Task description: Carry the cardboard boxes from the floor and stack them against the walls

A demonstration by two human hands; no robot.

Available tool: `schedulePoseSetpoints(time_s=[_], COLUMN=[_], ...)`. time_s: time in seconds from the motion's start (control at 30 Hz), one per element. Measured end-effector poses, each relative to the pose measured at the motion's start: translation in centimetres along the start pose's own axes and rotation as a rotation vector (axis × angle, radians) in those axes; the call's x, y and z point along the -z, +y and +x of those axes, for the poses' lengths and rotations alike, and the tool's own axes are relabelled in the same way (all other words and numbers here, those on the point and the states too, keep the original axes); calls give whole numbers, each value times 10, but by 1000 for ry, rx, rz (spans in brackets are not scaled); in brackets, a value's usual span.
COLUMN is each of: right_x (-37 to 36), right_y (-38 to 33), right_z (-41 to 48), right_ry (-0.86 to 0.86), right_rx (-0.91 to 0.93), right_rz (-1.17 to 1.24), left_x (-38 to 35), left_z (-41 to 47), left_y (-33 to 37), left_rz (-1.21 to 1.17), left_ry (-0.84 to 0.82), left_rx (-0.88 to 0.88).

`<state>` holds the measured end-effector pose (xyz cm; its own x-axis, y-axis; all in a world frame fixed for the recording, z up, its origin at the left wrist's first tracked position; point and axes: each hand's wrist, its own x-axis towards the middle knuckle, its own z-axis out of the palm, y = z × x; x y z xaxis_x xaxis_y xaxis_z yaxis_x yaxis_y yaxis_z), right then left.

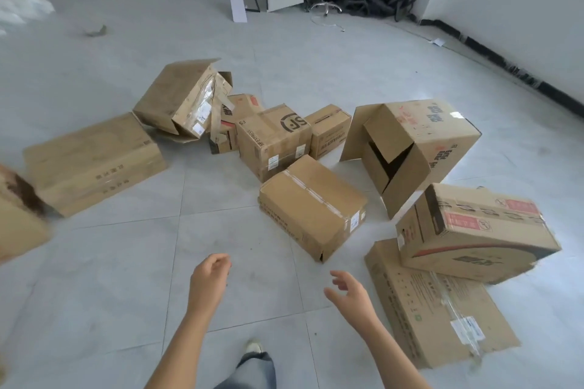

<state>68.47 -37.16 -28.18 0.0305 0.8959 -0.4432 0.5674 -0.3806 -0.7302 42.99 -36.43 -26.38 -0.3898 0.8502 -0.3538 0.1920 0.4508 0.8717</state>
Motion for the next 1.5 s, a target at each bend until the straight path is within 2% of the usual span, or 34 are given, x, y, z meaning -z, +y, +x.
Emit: schedulePoseSetpoints(time_s=[0.2, 0.5, 0.73, 0.97, 1.13, 1.3, 1.5], right_x=[-10, 20, 44, 49, 33, -1, -76], right_y=[-64, -75, -94, -117, -125, -99, 18], right_z=[69, 177, 277, 313, 322, 354, 445], right_ry=[65, 199, 238, 347, 453, 507, 434], right_rx=[-30, -145, -193, -274, -401, -511, -617], right_rz=[19, 88, 168, 225, 285, 315, 256], left_x=[-1, -71, -114, -132, -146, -172, -239], left_z=[112, 239, 339, 410, 456, 508, 609], left_y=[56, 118, 177, 197, 211, 186, 51], left_rz=[124, 210, 286, 382, 451, 510, 641], left_ry=[-91, -249, -297, -391, -556, -668, -723], left_rx=[-56, -95, -181, -209, -266, -323, -325])
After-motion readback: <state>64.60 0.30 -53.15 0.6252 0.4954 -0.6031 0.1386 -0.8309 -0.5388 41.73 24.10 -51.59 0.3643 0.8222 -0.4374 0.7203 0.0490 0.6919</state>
